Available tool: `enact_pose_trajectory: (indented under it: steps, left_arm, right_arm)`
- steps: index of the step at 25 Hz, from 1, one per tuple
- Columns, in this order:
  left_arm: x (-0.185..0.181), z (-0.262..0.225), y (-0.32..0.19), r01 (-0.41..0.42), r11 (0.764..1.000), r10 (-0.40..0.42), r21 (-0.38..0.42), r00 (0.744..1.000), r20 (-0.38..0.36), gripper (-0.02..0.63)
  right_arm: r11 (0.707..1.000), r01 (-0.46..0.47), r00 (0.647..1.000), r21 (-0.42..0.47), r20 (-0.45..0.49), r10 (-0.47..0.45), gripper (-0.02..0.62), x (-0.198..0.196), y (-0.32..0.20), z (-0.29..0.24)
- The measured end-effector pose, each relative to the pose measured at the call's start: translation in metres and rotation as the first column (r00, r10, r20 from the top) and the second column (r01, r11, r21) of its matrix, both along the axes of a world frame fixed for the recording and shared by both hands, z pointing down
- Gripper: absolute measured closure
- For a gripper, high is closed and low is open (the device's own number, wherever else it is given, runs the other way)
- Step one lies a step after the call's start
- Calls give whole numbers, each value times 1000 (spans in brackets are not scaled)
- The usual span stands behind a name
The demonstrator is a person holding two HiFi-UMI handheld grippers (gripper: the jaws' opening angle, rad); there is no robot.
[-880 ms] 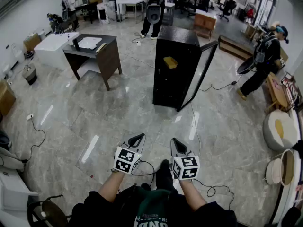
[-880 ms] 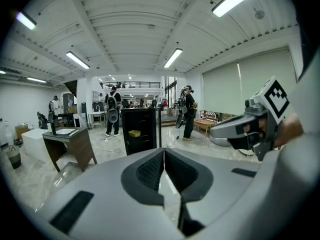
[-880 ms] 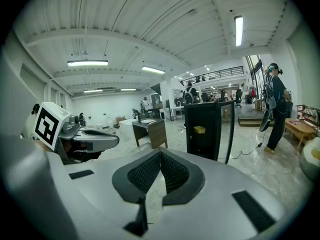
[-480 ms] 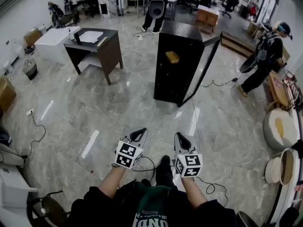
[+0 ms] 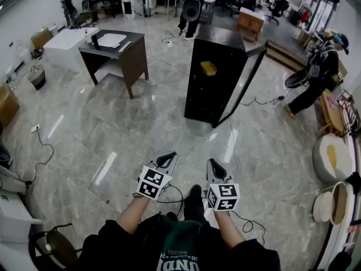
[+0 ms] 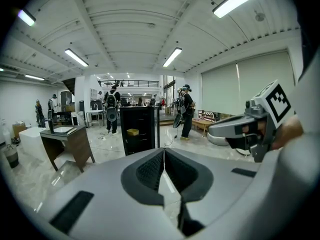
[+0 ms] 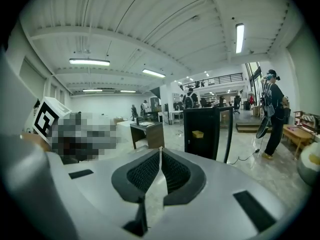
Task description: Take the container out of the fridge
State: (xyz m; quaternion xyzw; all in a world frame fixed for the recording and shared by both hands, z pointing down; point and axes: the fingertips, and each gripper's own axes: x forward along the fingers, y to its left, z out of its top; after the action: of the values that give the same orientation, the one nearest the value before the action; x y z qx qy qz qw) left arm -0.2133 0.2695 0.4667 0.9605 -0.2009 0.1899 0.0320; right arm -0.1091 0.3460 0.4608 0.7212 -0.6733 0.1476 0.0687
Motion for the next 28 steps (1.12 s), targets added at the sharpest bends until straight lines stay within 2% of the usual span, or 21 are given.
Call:
enact_pose_trajectory:
  steps: [7, 16, 28]
  left_arm:
    - [-2, 0, -5, 4, 1000, -4, -4, 1000, 3, 592]
    - [16, 7, -16, -18, 1000, 18, -19, 1000, 12, 592]
    - [67, 23, -74, -16, 998, 19, -62, 999, 43, 592]
  right_arm:
    - [1000, -10, 1000, -8, 5, 10, 558, 1, 1, 2]
    - [999, -35, 999, -29, 21, 35, 558, 19, -5, 11]
    - [997, -12, 999, -73, 38, 15, 560, 65, -65, 22]
